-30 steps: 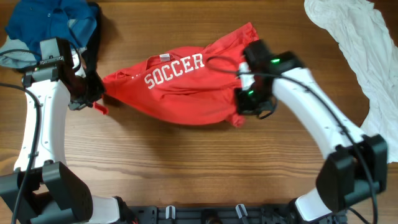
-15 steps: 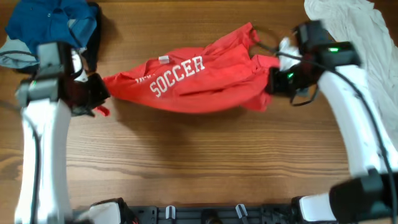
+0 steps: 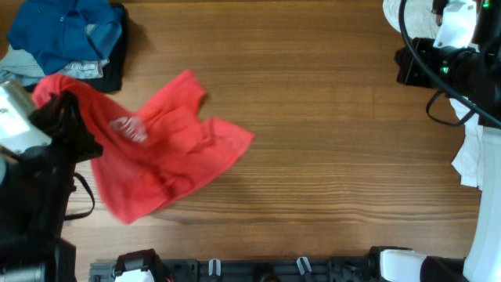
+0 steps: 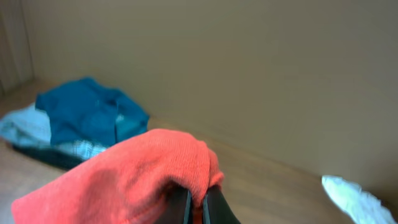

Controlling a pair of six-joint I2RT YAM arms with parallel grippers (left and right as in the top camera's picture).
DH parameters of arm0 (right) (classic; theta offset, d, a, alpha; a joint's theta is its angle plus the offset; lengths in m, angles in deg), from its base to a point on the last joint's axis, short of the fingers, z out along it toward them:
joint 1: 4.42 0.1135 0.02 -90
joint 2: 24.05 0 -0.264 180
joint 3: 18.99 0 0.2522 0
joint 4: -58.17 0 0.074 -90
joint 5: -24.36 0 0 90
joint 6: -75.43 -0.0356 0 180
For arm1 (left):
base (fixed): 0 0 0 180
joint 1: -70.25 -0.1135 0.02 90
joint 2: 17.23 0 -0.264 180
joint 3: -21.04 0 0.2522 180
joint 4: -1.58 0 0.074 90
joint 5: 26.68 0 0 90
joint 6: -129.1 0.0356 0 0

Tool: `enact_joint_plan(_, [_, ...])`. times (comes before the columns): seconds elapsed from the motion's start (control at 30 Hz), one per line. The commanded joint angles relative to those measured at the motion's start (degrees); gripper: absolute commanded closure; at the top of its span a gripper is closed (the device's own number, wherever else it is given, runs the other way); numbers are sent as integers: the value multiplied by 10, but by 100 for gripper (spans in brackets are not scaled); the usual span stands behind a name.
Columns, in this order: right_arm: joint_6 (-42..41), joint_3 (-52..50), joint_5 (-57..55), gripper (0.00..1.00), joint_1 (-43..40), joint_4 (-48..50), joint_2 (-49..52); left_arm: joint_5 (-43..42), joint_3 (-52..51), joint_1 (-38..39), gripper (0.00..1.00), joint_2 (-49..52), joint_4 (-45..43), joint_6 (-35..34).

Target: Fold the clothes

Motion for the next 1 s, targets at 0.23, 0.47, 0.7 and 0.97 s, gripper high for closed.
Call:
enact_joint_plan(0.23, [64,-14,104,93,10,-8,70,-67,0,24,96,158,-41,-5])
enact_joint_plan(0.47, [101,-14,119,72,152,24,202,-53,0,39,96,211,-89,-5])
enact_joint_plan(0.7, [137,-14,98,44,272,85,391,-26,0,39,96,209,-70,-4])
enact_joint_plan(0.97, [162,-14,56,36,332,104,482,-24,0,39,96,209,-67,0])
